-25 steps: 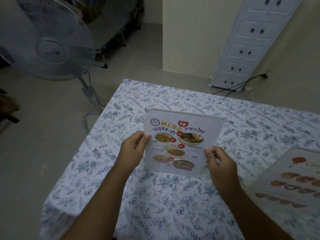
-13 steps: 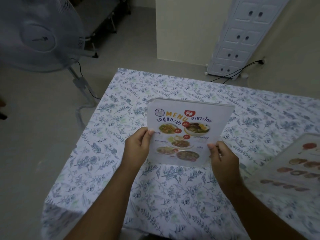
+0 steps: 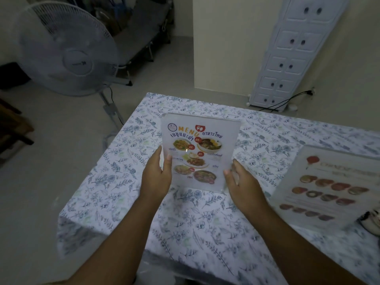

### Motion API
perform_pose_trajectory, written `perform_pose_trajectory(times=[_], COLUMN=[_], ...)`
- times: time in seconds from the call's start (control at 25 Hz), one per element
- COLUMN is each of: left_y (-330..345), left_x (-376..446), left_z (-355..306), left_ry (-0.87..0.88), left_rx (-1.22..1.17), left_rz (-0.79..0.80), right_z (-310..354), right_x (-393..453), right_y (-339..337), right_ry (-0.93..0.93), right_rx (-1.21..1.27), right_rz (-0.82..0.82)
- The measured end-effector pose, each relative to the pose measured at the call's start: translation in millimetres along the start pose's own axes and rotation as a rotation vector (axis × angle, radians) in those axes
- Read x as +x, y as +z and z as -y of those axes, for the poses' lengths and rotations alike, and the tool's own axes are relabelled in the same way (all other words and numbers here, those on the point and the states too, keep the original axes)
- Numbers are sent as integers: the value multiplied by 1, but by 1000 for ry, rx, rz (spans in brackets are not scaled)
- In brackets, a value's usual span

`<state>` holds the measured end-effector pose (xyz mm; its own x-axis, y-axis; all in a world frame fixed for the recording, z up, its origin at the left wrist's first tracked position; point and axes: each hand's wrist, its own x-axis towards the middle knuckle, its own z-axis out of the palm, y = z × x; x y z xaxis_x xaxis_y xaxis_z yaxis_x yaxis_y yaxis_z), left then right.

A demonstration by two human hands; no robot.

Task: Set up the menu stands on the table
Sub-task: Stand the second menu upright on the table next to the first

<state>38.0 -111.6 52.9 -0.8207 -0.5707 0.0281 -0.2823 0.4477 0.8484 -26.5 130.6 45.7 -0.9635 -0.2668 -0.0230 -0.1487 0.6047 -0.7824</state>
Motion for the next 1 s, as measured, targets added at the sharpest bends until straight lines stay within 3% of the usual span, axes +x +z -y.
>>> perform_pose_trajectory(times=[0.32,0.68,0.84,1.0], left_y=[55,144,173,189], left_x=[-109,-139,-125,-106], left_z=[-42,-89,-115,-129], left_ry=[167,457,396,348], left_rx=[267,330,231,36], left_rz=[118,426,518,481], right_z=[-27,-93,-115,-135], right_x=[-72,-137,-132,-94], right_y=[-67,-141,-182,-210], right_ry=[-168,81,182,407], right_rx=[-450,-694,-505,37], right_rz=[111,-57,-320,-470])
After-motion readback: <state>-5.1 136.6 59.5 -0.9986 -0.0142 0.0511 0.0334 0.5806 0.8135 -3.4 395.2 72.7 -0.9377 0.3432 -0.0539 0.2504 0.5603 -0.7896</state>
